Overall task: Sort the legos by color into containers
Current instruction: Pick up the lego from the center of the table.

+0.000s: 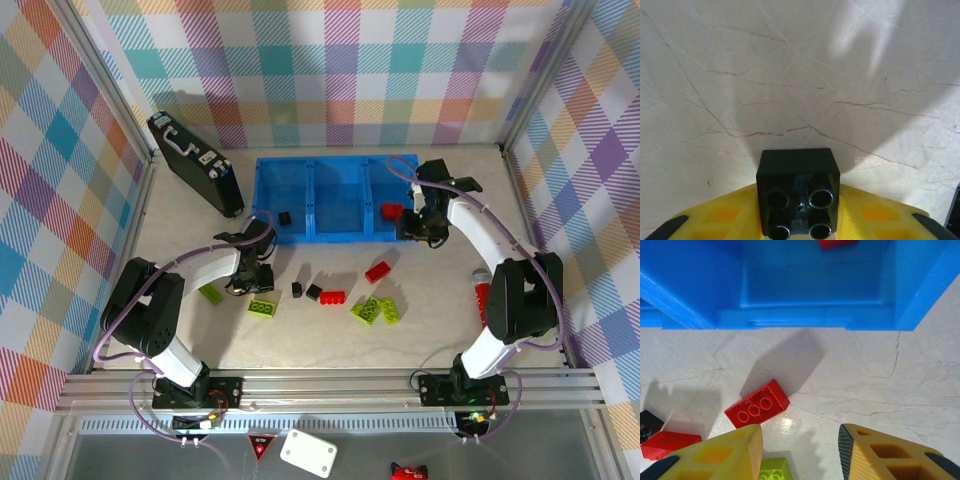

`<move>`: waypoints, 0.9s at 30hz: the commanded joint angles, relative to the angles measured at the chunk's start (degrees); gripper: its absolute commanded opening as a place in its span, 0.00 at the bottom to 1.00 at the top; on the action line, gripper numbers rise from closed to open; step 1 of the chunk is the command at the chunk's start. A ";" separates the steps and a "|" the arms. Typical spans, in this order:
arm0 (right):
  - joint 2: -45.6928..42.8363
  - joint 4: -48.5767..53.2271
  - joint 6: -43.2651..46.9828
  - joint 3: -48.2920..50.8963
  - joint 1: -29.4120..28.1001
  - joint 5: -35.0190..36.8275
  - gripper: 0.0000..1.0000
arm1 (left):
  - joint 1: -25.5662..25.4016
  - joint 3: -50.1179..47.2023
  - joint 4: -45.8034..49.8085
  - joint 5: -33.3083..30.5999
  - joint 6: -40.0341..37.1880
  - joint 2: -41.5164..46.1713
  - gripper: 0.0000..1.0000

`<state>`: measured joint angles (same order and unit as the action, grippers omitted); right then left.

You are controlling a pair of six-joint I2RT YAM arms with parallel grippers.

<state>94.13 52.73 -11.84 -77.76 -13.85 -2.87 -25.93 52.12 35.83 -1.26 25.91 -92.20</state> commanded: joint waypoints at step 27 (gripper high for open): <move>-2.19 0.36 -1.69 1.63 -0.66 -0.11 0.46 | -1.85 16.57 9.72 -2.74 -3.27 0.80 0.29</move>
<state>94.04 52.69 -12.86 -77.01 -14.22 -2.85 -27.35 65.10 42.65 -2.72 24.18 -91.48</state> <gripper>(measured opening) 0.459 0.304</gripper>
